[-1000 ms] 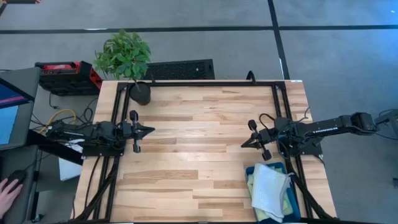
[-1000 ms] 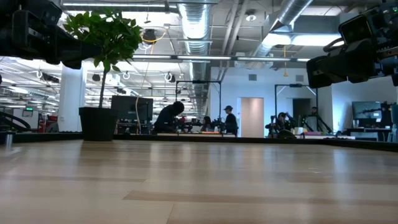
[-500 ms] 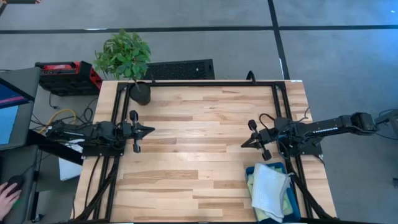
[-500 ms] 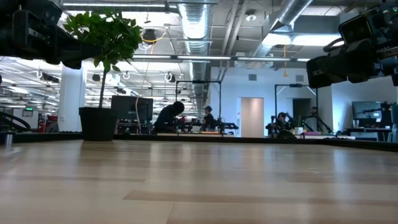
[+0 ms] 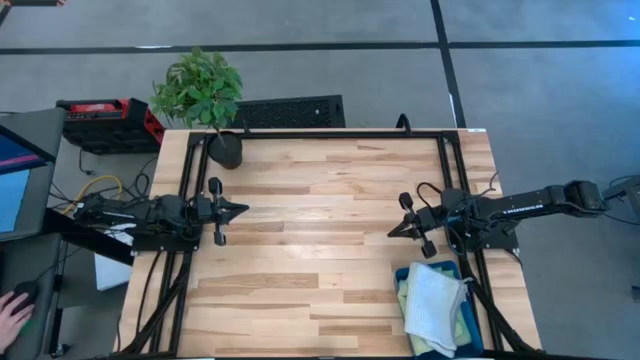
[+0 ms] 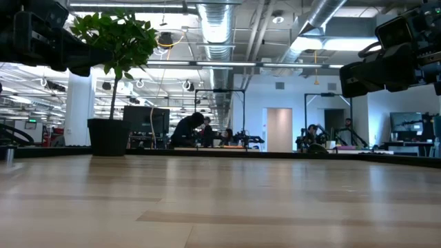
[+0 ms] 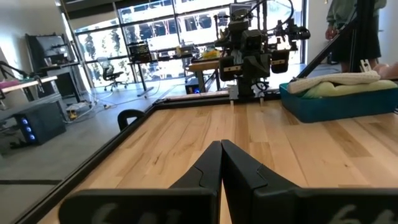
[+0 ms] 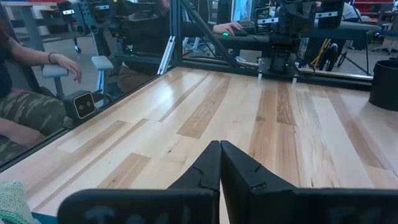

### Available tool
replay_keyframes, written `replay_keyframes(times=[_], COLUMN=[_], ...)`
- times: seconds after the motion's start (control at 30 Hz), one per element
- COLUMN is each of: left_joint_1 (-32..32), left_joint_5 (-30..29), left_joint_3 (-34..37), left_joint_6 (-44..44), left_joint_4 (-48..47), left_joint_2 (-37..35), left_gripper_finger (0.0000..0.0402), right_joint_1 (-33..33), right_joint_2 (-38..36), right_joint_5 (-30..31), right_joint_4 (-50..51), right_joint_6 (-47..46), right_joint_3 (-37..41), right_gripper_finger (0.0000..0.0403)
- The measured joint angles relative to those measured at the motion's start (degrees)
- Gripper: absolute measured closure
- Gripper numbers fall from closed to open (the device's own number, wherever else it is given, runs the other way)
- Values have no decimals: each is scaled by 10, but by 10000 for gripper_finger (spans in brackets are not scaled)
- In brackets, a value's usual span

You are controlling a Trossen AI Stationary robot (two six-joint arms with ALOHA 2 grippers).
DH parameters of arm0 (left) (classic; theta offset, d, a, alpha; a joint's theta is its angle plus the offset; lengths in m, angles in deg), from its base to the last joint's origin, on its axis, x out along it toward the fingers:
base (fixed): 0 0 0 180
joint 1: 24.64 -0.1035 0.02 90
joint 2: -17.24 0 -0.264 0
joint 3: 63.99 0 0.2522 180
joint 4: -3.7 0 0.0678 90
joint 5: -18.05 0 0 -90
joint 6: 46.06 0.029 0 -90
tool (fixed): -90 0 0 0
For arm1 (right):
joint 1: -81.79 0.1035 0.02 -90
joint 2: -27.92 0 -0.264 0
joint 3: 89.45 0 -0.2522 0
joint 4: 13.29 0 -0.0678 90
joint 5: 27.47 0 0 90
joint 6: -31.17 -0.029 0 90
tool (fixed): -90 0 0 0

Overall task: Fold microfiber towels
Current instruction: Return to Home Position

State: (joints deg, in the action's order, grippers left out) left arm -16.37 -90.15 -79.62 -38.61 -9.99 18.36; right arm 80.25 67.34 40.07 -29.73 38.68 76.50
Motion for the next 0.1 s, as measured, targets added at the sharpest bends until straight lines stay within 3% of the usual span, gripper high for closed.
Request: replay_keyframes(times=[0.1], left_joint_1=[0], left_joint_5=[0], left_joint_3=[0], left_joint_6=[4], left_joint_4=[0], left_joint_2=[0], left_gripper_finger=[401], right_joint_1=[0], right_joint_2=[0], right_joint_5=[0], right_joint_4=[0], right_joint_6=[0], right_joint_3=[0], right_gripper_finger=[374])
